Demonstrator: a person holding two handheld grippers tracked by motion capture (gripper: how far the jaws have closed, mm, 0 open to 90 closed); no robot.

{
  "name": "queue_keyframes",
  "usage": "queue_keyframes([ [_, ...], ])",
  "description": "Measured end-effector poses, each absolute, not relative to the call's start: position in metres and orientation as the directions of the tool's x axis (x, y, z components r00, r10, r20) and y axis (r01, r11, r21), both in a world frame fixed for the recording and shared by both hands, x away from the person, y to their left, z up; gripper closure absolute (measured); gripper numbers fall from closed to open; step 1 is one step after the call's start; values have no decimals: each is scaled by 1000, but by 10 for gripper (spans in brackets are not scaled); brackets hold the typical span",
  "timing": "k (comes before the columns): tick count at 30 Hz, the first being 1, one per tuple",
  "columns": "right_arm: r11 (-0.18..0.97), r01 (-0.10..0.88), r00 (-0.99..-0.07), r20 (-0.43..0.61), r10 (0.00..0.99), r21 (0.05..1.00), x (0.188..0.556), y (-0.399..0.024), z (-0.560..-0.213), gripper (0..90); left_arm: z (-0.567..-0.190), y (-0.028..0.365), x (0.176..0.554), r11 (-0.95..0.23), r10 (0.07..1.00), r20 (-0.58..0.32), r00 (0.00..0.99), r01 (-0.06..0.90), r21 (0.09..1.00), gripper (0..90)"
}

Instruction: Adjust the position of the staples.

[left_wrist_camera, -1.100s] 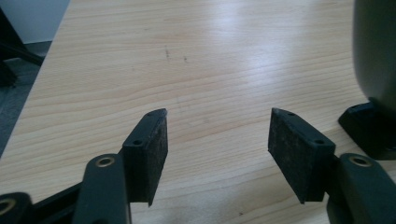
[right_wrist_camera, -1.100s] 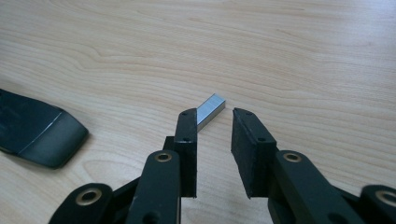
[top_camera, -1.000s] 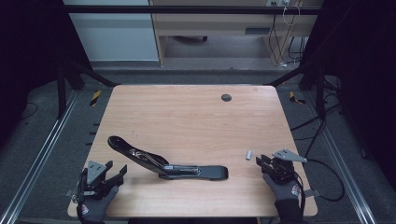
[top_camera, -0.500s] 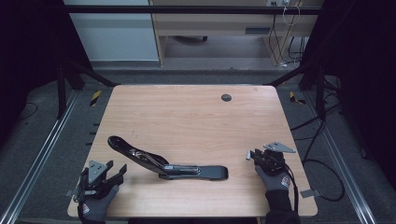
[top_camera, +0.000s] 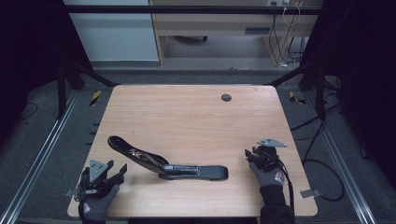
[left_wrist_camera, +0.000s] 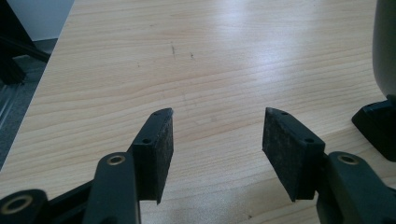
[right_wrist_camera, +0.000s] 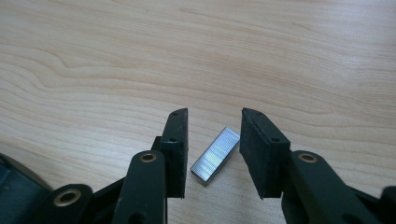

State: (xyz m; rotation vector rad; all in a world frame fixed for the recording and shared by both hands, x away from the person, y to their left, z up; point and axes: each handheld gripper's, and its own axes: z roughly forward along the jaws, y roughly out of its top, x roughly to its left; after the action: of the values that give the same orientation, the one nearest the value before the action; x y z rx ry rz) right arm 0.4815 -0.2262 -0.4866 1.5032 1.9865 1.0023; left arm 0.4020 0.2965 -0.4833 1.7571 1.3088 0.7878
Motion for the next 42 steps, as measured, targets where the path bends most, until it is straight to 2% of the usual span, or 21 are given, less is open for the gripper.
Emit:
queue_keyframes([
  [11,141,666,-280,70,958,733,492,-227,-496,677,-484,295,403,-167,957,27,289,471,866,428],
  [18,164,674,-294,58,954,720,492,-227,-498,777,-485,294,404,-169,956,26,292,475,864,428],
  [24,185,663,-324,55,945,726,491,-229,-496,782,-485,294,403,-173,956,31,293,474,864,428],
  [26,224,651,-380,55,923,726,489,-231,-495,782,-486,293,404,-170,956,28,292,476,863,428],
  [30,258,651,-420,55,906,714,485,-230,-494,783,-485,292,403,-180,955,37,296,471,863,428],
  [38,278,664,-436,57,898,694,484,-228,-495,778,-485,289,405,-212,946,54,319,483,849,435],
  [42,289,655,-440,41,897,698,483,-228,-493,740,-485,290,406,-211,943,48,329,480,851,446],
])
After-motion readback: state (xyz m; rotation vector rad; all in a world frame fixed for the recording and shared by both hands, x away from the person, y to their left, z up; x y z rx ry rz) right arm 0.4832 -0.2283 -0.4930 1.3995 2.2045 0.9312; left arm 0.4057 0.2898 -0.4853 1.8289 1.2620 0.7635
